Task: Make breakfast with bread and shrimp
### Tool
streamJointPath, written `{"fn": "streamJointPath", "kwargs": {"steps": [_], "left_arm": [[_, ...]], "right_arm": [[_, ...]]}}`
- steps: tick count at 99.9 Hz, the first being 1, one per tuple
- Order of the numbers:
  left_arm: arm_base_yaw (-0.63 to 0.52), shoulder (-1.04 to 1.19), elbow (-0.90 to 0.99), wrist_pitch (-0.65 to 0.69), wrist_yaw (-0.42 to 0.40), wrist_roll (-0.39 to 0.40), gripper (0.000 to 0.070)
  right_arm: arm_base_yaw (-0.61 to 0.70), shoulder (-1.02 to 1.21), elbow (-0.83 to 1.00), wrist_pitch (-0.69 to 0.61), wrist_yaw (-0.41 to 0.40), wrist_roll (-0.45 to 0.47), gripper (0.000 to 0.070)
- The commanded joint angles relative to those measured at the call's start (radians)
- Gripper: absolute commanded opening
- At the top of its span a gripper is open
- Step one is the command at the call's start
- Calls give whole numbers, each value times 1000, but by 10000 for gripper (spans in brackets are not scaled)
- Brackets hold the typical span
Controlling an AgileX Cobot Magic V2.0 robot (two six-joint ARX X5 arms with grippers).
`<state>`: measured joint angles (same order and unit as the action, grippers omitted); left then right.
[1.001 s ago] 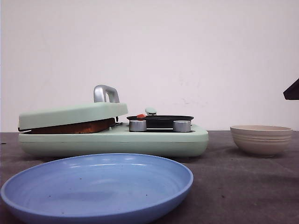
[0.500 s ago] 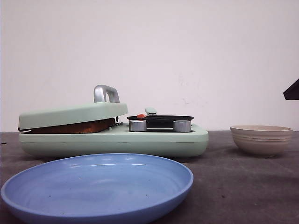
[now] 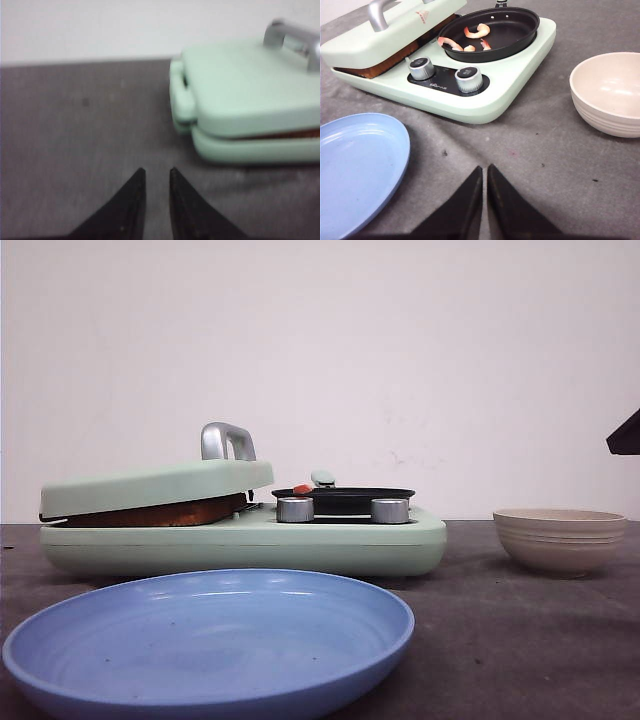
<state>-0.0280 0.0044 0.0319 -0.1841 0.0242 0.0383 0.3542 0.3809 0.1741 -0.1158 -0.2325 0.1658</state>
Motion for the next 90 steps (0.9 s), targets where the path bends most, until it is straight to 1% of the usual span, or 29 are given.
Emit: {"fn": "streamJointPath", "kwargs": {"steps": [1, 8, 15, 73, 82, 90], "left_arm": [[3, -2, -18, -4, -10, -6, 2], [2, -2, -18, -4, -10, -11, 2], [1, -2, -18, -3, 3, -34, 2], [1, 1, -18, -3, 5, -32, 2], [1, 1, -18, -3, 5, -32, 2], [1, 1, -18, -3, 5, -32, 2]], "right_arm": [[6, 2, 0, 10, 1, 14, 6], [6, 2, 0, 11, 1, 14, 6], [6, 2, 0, 12, 1, 14, 6], [6, 0, 0, 10, 0, 14, 6], [3, -34, 0, 9, 1, 14, 6], [-27, -71, 0, -9, 18, 6, 6]]}}
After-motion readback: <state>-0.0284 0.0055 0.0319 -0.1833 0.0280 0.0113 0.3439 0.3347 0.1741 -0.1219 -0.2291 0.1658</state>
